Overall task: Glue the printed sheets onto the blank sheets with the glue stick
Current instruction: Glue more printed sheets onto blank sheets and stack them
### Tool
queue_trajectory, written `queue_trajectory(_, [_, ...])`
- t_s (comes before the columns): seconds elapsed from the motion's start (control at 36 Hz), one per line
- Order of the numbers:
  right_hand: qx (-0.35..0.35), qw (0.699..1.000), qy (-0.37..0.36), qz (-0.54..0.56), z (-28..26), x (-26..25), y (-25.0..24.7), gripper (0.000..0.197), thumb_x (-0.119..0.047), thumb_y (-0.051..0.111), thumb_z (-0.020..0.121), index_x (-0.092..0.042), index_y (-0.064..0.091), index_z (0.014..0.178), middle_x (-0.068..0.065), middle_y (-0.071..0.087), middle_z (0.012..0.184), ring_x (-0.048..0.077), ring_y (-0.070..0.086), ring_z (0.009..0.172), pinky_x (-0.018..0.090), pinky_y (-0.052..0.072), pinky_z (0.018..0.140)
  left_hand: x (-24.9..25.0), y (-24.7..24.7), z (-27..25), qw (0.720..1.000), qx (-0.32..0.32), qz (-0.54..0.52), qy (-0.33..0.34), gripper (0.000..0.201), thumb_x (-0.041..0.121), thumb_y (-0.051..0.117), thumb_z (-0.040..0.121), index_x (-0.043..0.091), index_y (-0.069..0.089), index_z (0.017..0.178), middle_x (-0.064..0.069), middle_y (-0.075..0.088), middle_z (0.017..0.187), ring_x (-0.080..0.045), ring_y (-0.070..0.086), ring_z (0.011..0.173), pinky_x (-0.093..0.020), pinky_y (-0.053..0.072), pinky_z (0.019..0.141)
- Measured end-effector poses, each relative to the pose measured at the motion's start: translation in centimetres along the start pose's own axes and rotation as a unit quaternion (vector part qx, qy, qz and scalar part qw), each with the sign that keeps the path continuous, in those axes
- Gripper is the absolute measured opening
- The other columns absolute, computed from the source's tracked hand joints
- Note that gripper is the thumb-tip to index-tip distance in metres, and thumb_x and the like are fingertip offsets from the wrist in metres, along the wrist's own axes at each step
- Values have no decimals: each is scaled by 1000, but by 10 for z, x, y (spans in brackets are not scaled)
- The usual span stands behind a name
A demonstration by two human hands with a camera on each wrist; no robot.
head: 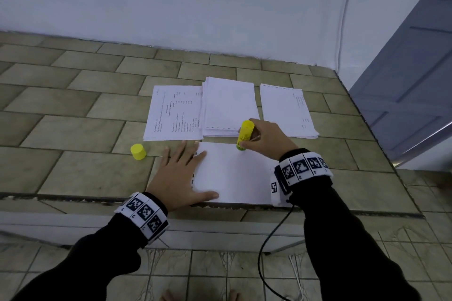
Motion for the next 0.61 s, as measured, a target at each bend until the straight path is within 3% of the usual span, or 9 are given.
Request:
queue_trajectory(0.06, [4, 1000, 10, 15, -4, 4, -2, 13, -13, 75, 78, -8, 64, 81, 2, 71, 88, 11, 65, 83, 16, 48, 74, 0, 0, 0, 1000, -3, 3, -2, 126, 103, 12, 55, 26, 25, 154, 4, 9, 164, -22, -3, 151, -56, -2, 119])
queue_trajectory(0.14, [13, 999, 22, 37, -19, 6, -11, 11, -15, 76, 78, -12, 66, 82, -3, 71, 91, 11, 66, 87, 24, 52, 79, 0, -1, 0, 1000, -4, 5, -3, 126, 103, 11, 55, 26, 24, 154, 4, 8, 164, -22, -3, 151, -56, -2, 119])
queue_trajectory(0.31, [-34, 995, 48, 81, -67, 14, -24, 19, -13, 81, 74, -20, 71, 88, -6, 73, 91, 6, 69, 85, 19, 54, 76, -2, -2, -1, 1000, -9, 19, -7, 123, 102, 14, 57, 27, 21, 155, 4, 6, 164, -22, -4, 151, -55, -2, 120])
queue_trajectory(0.61, [-57, 993, 49, 89, -98, 25, -27, 24, -11, 84, 71, -15, 73, 93, -2, 74, 87, 10, 69, 83, 24, 57, 78, 1, -1, 0, 1000, -6, 18, -9, 120, 99, 22, 60, 26, 22, 155, 4, 6, 164, -23, -3, 151, -53, -6, 119])
Point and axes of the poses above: each hand's wrist, its own z-axis towards the middle knuckle, its own y-axis out of the palm, x = y × z, the point moved 3 cm from there along z, towards the middle knuckle
